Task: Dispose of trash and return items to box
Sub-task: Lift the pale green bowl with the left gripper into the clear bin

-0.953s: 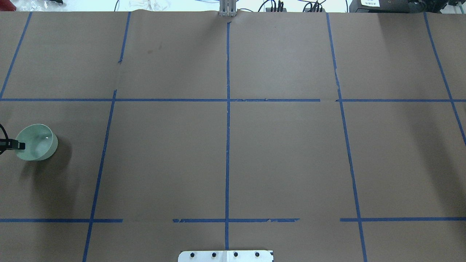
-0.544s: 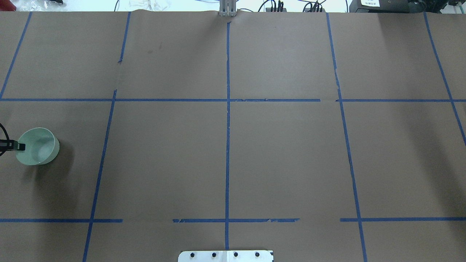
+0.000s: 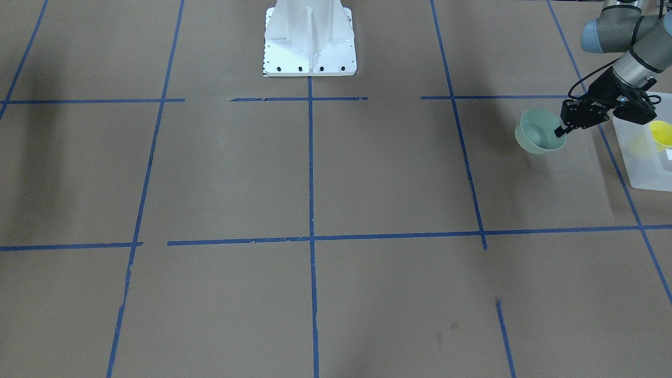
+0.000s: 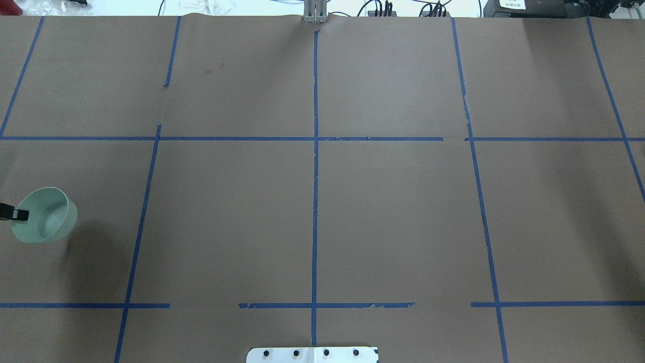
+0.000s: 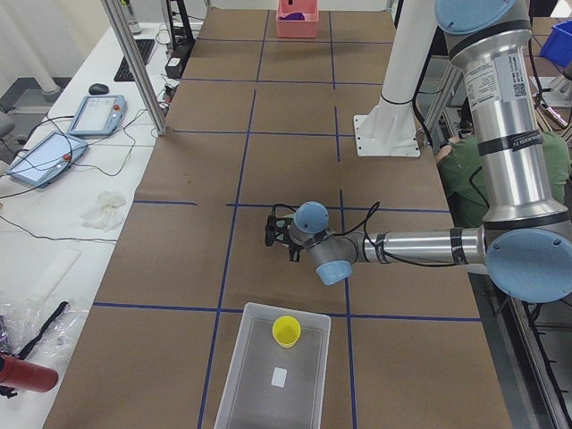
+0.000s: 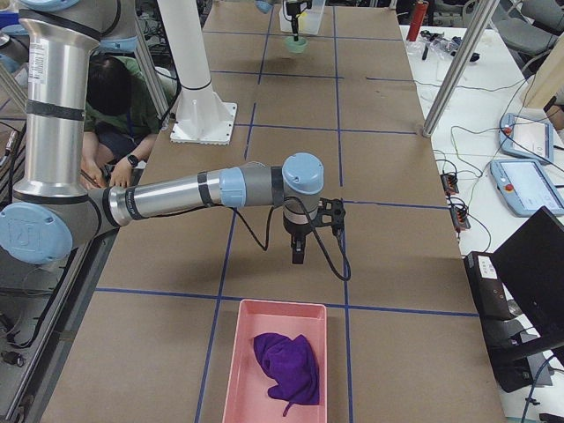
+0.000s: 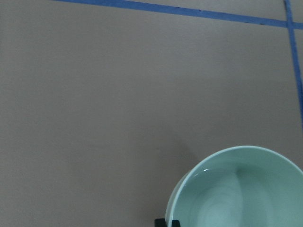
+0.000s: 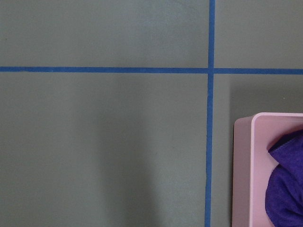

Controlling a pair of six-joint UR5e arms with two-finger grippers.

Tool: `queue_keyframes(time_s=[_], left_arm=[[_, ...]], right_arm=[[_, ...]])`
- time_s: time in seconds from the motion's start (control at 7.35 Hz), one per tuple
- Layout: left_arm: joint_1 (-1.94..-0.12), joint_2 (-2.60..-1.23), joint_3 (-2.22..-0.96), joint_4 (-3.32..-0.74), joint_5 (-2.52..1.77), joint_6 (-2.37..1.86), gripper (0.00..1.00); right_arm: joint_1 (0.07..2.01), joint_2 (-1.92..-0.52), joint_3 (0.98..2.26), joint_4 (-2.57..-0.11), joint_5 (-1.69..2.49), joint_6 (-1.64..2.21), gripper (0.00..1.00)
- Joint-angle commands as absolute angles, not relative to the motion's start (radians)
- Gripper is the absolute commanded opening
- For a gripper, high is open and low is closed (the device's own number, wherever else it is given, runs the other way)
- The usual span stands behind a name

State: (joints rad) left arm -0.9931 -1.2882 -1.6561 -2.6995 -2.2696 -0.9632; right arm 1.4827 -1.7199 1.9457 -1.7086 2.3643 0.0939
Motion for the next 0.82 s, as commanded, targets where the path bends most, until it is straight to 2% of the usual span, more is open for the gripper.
queue_keyframes(time_s=[0.0,0.27,0.68], left_arm=[[-1.122,-1.287,-1.664,-2.558,-2.316,-0.748,0.0],[-1.308,-1.355,-1.664,-2.292,-2.345,-0.462,0.0],[-1.497,-1.535,-1.64,-1.929,-2.342,-0.182,0.0]], right_arm=[[1.462,-1.75,1.895,-1.595,2.271,0.091,1.0],[1.463,-1.752,1.769,-1.415,2.284,0.087,1.0],[1.486,-1.733,1.747,-1.407,2.378,0.1,1.0]])
